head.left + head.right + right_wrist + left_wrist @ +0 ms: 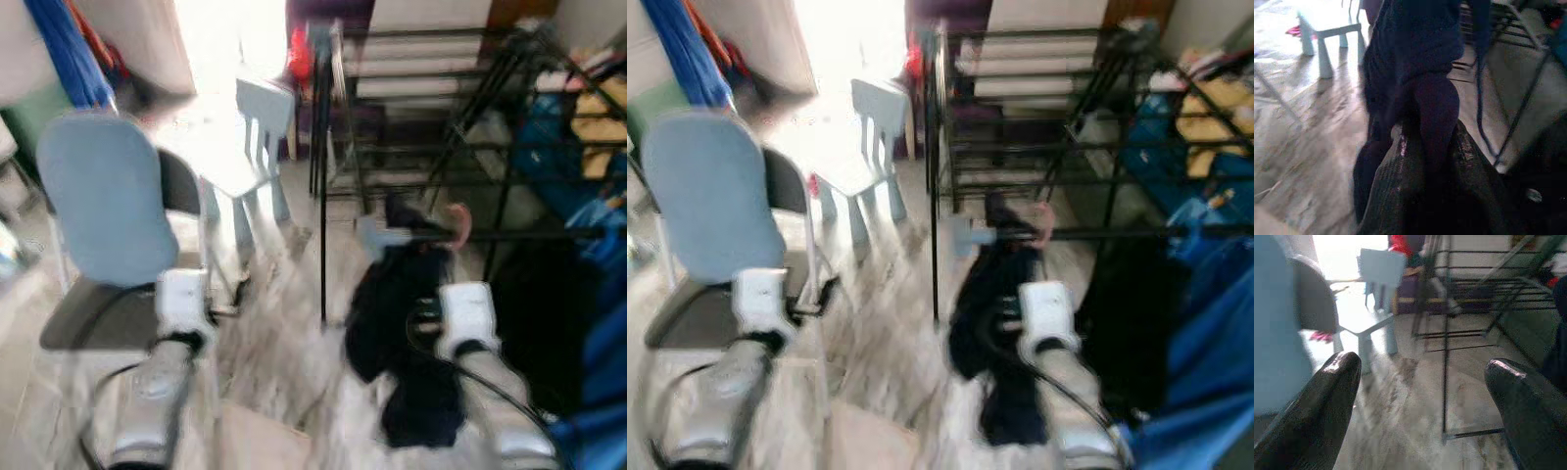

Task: Hang hanger

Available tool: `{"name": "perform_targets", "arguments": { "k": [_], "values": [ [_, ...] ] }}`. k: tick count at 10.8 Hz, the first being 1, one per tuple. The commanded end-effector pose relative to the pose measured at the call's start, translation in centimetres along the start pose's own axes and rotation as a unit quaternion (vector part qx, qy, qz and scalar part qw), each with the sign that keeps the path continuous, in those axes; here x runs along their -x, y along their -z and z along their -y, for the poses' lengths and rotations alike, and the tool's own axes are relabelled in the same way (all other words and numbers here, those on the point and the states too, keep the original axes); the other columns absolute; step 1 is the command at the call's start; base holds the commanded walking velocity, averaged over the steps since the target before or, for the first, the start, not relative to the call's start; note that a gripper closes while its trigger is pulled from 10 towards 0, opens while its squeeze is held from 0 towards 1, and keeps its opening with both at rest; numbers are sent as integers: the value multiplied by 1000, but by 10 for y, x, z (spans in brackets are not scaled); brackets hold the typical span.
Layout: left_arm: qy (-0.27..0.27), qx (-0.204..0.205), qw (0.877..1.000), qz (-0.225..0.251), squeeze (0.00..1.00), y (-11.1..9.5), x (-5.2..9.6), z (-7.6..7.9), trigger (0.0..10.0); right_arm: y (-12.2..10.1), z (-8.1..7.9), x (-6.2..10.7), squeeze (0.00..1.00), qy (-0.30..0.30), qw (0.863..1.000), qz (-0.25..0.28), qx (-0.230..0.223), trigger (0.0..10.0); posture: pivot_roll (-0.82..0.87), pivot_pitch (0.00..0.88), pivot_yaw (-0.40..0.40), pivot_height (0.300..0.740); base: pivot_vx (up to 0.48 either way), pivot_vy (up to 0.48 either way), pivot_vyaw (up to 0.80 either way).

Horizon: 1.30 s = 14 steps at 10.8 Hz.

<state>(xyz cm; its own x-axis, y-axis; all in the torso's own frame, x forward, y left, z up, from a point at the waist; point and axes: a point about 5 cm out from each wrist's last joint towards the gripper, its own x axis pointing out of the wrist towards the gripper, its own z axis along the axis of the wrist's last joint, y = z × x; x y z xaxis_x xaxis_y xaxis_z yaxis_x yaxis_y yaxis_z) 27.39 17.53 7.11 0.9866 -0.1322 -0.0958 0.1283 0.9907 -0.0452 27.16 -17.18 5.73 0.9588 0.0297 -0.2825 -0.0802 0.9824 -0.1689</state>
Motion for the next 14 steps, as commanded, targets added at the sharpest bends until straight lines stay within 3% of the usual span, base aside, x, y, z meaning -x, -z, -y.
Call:
{"name": "perform_targets", "arguments": {
  "k": [1, 3, 5, 7, 9, 11, 12, 13, 14],
  "values": [
    [12, 8, 1000, 3, 0, -2, -1, 6, 10000, -17, 4, -6, 0, -1, 1000, 27, 4, 10000, -142, 0, 24, 740, 0, 0, 0],
    [19, 14, 1000, 0, 0, -2, -1, 10, 10000, -9, -4, -5, 0, -25, 1000, -7, 3, 10000, -142, 0, 22, 740, 0, 0, 0],
    [21, 13, 1000, -6, 0, -1, 0, 11, 10000, 10, -6, -3, 0, -34, 997, -75, 4, 10000, -142, 0, 23, 740, 0, 0, 0],
    [24, 13, 1000, -10, 0, 0, -1, 12, 10000, 20, -16, 1, 0, -84, 990, -109, 4, 10000, -144, 0, 23, 740, 0, 0, 0],
    [25, 13, 1000, -12, 0, 1, -2, 14, 10000, 14, -15, 0, 0, -84, 990, -109, -16, 10000, -145, 0, 17, 740, 0, 0, 0],
    [25, 14, 999, -14, 0, 1, -3, 15, 10000, 7, -16, -3, 0, -90, 991, -98, -3, 10000, -147, 0, 16, 740, 0, 0, 0],
    [25, 14, 999, -14, 0, 1, -3, 15, 10000, 3, -17, -5, 0, -78, 993, -83, 25, 10000, -147, 0, 15, 740, 0, 0, 0],
    [27, 14, 999, -15, 0, 1, -4, 17, 10000, -1, -23, -5, 125, -97, 992, -61, 44, 10000, -147, 0, 13, 740, 0, 0, 0],
    [27, 14, 999, -15, 0, 2, -4, 17, 10000, -2, -24, -4, 1000, -101, 992, -61, 50, 10000, -148, 0, 12, 740, 0, 0, 0]
  ]
}}
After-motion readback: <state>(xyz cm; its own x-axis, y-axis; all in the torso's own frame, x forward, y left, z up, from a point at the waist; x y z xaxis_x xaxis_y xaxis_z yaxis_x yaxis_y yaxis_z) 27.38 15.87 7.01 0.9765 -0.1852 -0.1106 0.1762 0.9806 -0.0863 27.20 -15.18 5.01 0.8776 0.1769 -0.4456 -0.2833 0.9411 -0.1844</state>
